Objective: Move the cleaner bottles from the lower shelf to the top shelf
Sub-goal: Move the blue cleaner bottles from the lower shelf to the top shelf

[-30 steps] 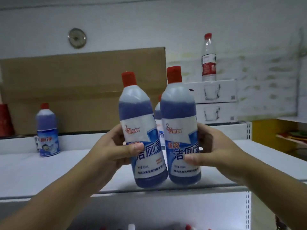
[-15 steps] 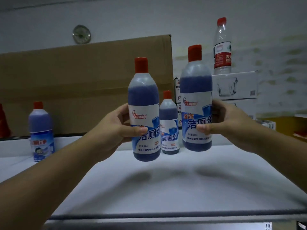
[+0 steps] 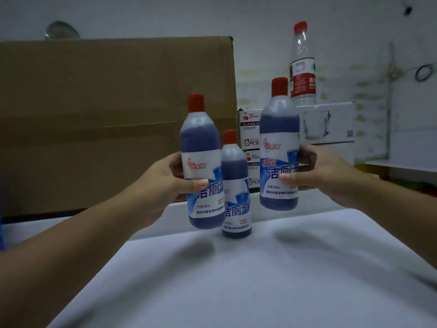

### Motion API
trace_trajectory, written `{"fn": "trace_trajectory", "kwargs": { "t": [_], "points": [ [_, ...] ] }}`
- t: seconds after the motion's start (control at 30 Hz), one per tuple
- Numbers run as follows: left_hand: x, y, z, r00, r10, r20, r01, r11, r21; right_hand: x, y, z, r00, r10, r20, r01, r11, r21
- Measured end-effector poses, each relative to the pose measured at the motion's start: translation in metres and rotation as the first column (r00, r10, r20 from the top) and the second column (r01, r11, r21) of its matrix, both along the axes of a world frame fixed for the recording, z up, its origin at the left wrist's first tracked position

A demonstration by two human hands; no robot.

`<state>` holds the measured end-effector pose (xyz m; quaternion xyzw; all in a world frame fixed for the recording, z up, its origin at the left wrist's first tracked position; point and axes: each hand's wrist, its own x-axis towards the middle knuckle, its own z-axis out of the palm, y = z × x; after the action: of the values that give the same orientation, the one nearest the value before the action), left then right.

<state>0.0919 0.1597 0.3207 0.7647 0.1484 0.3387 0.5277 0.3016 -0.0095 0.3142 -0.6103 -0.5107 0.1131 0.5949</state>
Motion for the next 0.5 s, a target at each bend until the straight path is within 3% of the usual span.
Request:
{"fn": "trace_trajectory", "kwargs": {
  "t": [0.3, 0.5],
  "points": [
    [0.019, 0.007, -0.021, 0.995, 0.082, -0.063, -0.081, 0.996, 0.026, 0.025, 0.03, -0.022, 0.985, 0.016, 0.172, 0.009, 0.99, -0.143],
    [0.025, 0.014, -0.037, 0.993, 0.115, 0.024, -0.115, 0.993, -0.007, 0.041, 0.046, -0.052, 0.994, -0.012, 0.105, 0.021, 0.996, -0.084]
  ]
}}
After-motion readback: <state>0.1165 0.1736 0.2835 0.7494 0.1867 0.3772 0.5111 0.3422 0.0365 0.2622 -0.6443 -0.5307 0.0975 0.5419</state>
